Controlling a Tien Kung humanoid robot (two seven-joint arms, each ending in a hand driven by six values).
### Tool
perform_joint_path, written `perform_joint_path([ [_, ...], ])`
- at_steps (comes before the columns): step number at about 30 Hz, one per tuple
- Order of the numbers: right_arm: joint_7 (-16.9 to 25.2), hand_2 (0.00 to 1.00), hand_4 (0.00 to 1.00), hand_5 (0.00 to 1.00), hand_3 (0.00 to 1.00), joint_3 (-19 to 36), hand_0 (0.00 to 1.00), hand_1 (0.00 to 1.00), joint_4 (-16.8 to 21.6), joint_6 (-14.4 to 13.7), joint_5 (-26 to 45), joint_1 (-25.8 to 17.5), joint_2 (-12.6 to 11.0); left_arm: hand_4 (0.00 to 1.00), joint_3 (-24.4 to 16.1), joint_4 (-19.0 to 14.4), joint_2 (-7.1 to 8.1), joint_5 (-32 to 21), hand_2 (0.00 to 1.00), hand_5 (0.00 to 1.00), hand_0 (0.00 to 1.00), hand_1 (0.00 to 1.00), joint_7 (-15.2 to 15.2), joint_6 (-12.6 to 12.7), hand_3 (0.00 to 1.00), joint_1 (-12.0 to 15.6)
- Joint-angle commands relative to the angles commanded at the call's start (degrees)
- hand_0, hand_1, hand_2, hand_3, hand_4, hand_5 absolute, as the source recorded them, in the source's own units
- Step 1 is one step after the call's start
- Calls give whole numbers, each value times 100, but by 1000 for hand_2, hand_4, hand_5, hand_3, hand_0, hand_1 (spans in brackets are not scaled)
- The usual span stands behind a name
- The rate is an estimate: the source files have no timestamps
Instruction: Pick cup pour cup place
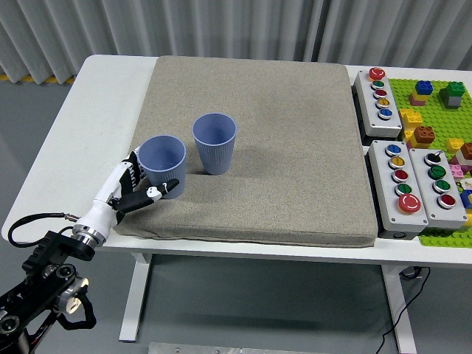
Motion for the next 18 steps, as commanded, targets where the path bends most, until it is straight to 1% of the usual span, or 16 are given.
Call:
perform_joint_path([
  [10, 0, 508, 2, 2, 578, 2, 640, 600, 1, 6, -14, -18, 5, 956, 177, 227, -48, -96, 998, 270, 930, 910, -12, 26, 998, -253],
  [18, 7, 508, 2, 2, 578, -12, 640, 601, -2, -2, 21, 6, 1, 956, 223, 334, -88, -115, 998, 271, 930, 910, -2, 26, 998, -380],
])
